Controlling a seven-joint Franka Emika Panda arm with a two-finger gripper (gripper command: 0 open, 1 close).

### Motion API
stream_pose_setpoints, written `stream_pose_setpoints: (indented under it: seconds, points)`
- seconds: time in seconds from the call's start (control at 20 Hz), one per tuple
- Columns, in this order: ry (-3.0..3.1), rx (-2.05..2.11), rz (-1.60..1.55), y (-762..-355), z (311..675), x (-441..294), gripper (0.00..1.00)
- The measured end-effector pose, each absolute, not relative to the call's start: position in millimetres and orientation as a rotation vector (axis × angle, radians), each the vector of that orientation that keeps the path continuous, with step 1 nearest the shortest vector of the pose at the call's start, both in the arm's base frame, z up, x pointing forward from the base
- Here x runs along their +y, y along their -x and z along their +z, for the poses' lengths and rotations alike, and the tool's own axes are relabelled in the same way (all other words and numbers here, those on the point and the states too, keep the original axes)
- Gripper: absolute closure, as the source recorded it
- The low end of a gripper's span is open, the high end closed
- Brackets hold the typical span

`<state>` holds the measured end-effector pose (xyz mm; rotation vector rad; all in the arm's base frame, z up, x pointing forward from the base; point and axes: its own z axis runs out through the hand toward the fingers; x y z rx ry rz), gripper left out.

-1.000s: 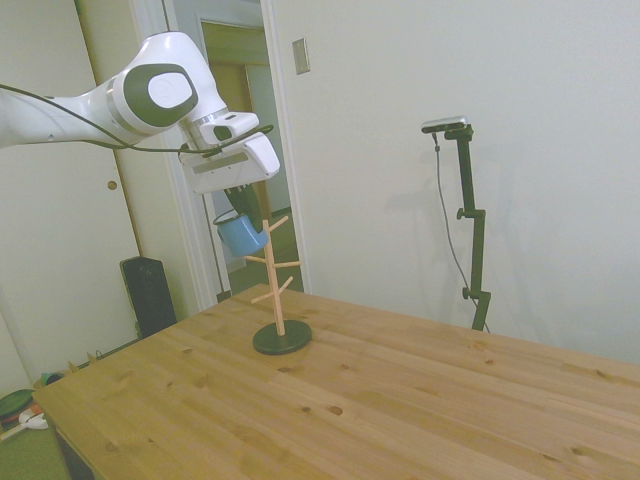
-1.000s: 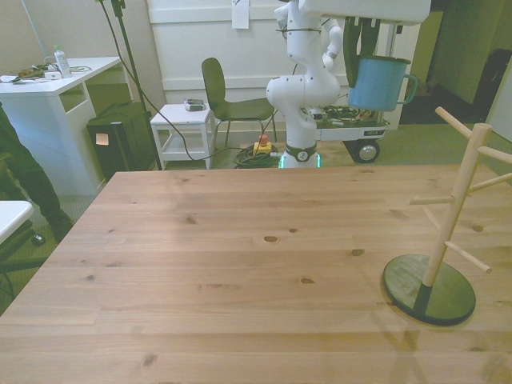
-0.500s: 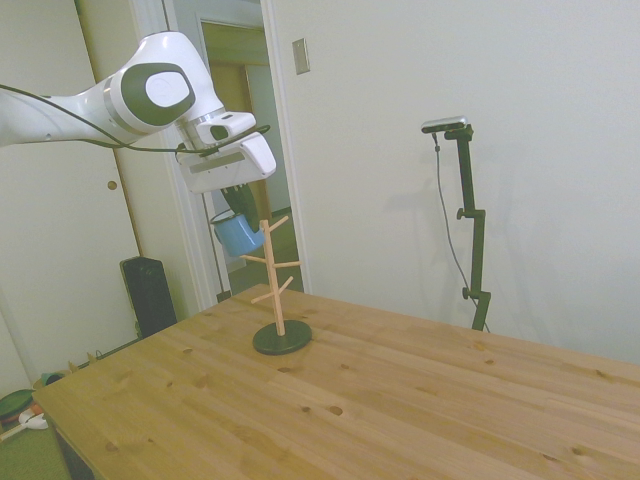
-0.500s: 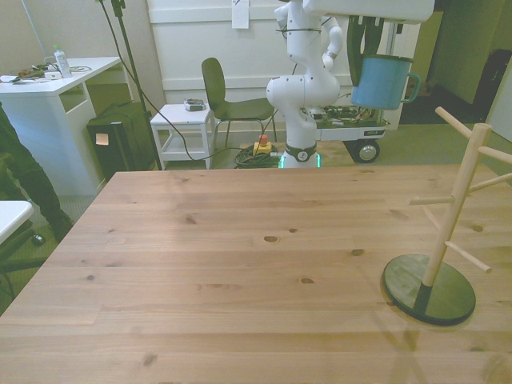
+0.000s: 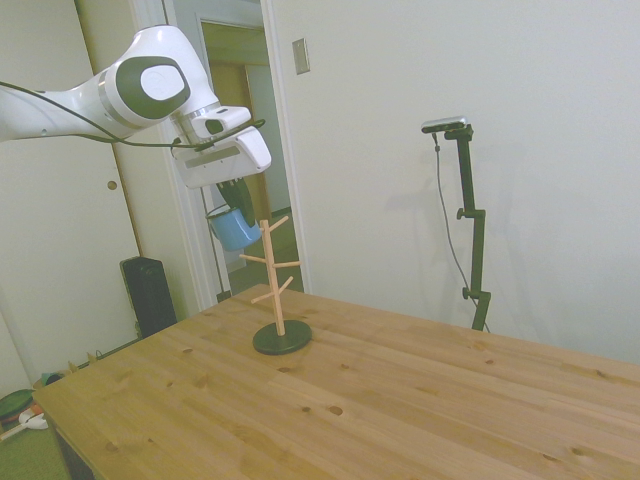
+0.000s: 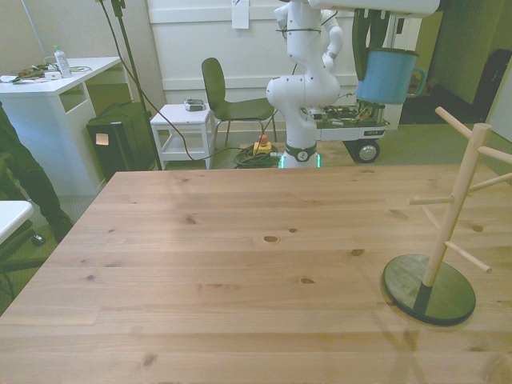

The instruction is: Hang the mug

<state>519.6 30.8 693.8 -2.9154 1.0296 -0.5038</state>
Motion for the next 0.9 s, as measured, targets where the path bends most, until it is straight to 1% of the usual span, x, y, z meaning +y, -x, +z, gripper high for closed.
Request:
stream_pose_setpoints:
  seconds: [0.55, 0.9]
  points:
    - [2.913, 1.039, -0.483, -545, 693, 43, 1.0]
    - [2.913, 1.055, -0.472, -548, 689, 37, 1.0]
